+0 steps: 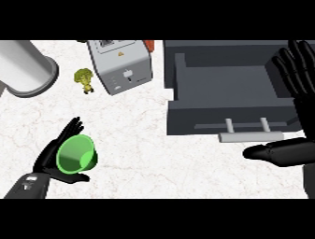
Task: Pick up the cup, place it into the drawer and close the drawer
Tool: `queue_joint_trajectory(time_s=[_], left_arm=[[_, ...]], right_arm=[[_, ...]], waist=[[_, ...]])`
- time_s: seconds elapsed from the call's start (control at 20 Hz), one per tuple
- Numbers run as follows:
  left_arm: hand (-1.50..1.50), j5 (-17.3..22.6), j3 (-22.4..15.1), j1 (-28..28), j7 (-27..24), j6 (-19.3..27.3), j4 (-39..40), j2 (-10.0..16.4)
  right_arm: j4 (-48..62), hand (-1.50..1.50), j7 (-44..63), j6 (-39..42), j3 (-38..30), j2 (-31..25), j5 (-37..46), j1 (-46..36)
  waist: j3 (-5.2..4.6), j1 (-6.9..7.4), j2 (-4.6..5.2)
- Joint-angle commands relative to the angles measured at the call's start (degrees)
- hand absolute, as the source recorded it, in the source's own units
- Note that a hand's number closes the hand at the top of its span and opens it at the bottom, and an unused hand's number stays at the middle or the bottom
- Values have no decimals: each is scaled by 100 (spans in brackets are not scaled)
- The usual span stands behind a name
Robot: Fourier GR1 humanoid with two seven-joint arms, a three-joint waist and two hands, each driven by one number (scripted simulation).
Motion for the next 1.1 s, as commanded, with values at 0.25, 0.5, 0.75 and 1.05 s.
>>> queue_joint_trajectory(time_s=[0.25,0.5,0.75,1.05], left_arm=[[-150,-77,-95,-165,-890,-662,305,-173],[150,-1,-197,-252,-734,-1311,248,-402],[150,-2,-185,-123,-1459,-260,-283,-620],[150,284,156,-211,-1769,19,-347,-629]], right_arm=[[77,-150,-13,95,-92,-120,-35,-71],[325,-150,-23,45,-144,-69,-80,-213],[323,-150,57,179,-230,-276,-104,-241],[271,-150,-84,192,-247,-199,-148,-84]], waist=[[-6,-38,17],[-8,0,20],[-5,55,-3],[1,26,-6]])
